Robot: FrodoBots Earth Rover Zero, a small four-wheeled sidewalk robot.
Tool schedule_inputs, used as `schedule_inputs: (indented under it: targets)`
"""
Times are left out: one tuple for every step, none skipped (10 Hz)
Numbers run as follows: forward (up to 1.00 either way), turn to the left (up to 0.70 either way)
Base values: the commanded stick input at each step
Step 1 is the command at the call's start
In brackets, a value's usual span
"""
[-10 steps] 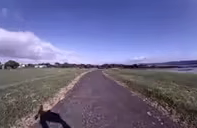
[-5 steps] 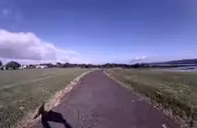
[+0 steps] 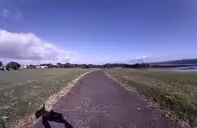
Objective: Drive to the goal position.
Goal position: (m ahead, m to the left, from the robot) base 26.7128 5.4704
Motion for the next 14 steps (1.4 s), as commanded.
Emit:
schedule_inputs:
  targets:
    - [0.7, 0.14]
    - [0.7, 0.14]
    - [0.7, 0.14]
    - [0.7, 0.14]
    - [0.7, 0.11]
    - [0.7, 0.11]
    - [0.7, 0.08]
    - [0.7, 0.05]
    - [0.7, 0.02]
    - [0.7, 0.01]
    - [0.7, 0.0]
    - [0.7, 0.0]
    - [0.7, 0.0]
    - [0.7, 0.0]
